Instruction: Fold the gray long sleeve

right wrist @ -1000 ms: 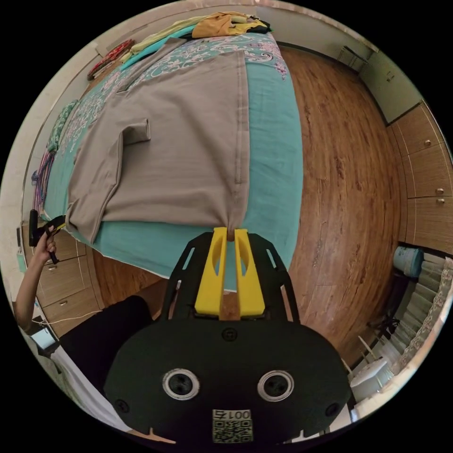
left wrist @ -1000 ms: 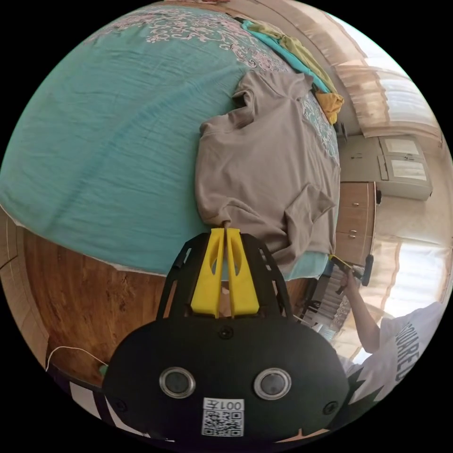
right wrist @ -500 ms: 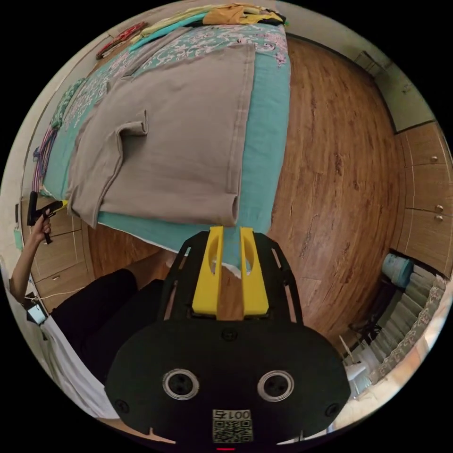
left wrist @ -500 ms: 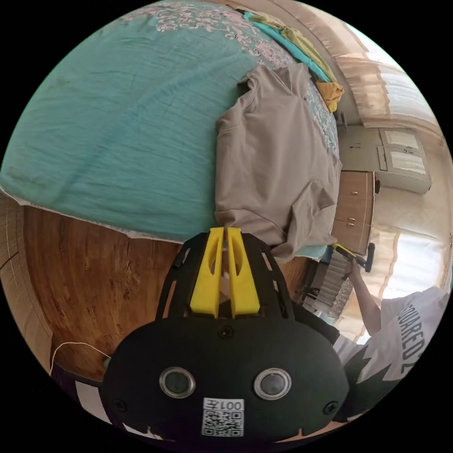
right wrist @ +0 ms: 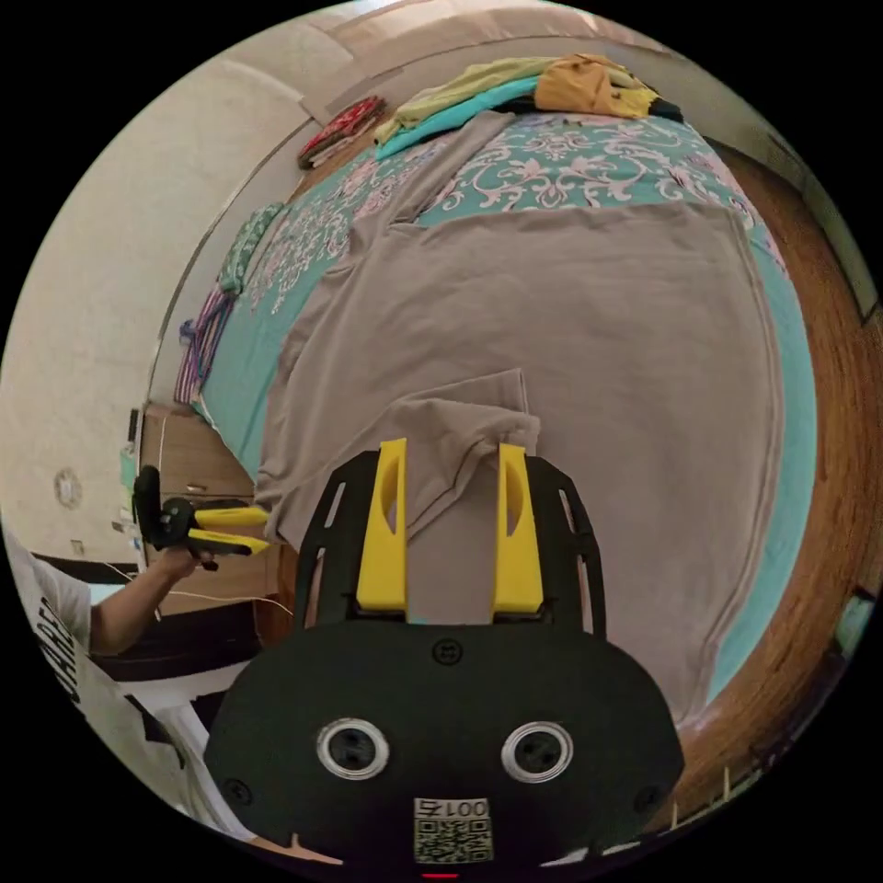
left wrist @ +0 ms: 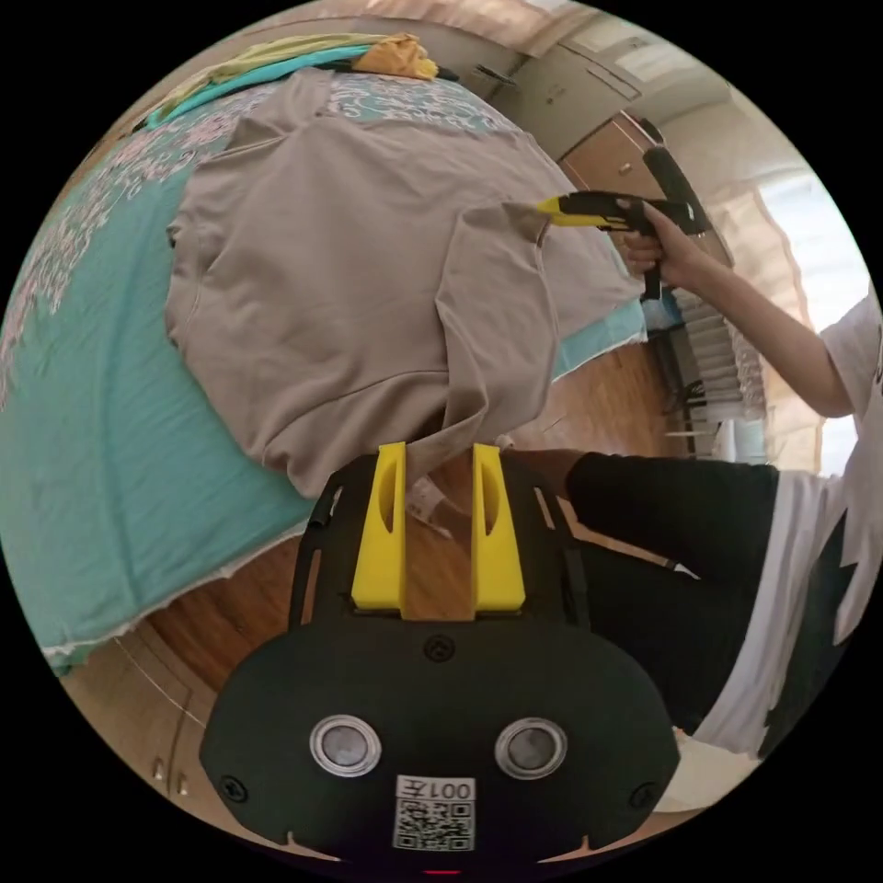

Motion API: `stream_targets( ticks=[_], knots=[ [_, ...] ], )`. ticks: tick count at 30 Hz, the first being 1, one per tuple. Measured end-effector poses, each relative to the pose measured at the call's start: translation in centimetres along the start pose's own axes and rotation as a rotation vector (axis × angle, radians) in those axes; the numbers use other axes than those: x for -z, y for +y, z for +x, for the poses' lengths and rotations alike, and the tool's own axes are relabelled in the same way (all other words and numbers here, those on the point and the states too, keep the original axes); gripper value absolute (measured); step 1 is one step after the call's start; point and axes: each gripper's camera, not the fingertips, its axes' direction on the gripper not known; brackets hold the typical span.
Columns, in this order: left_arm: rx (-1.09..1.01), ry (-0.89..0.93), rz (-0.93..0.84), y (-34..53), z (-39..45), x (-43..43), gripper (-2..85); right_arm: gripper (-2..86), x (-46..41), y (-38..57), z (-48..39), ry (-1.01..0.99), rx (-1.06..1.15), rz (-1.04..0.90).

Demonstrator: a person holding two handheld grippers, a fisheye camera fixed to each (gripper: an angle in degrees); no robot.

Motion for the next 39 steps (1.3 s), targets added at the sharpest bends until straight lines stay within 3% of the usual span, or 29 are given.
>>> stream_targets(
  ticks=[5,10,12,15,22,27,34,39],
  knots=[
    [-0.082,-0.074,-0.042,-0.9,1.3,-1.0,2.7,4.1,-0.4,0.1,3.4,-0.134,-0.084,0.126],
    [-0.042,-0.035,-0.045,0.1,1.1,-0.7,-0.5,1.9,2.4,0.4,5.1,-0.503,-0.076,0.287],
    [-0.011,0.008,0.006,0.8,0.8,1.3,-0.8,1.6,4.3,-0.1,4.9,-0.658,-0.010,0.355],
    [0.034,0.032,0.097,1.4,-0.2,4.9,-0.8,1.4,6.4,-2.1,3.5,-0.717,0.136,0.373],
    [0.067,0.060,0.235,-1.9,-3.6,8.3,-0.8,1.5,8.9,-6.7,4.2,-0.520,0.308,0.460],
    [0.066,-0.035,0.116,-7.1,-6.4,2.4,0.1,3.2,4.7,-7.8,9.6,-0.065,0.198,0.264],
    [0.184,0.024,0.139,-3.2,-8.4,1.5,3.3,9.2,3.6,-2.5,7.1,-0.037,0.212,0.115],
    [0.117,0.057,0.112,-3.7,-9.5,0.9,5.3,11.2,-1.9,2.2,-1.2,-0.271,0.287,-0.115]
  ],
)
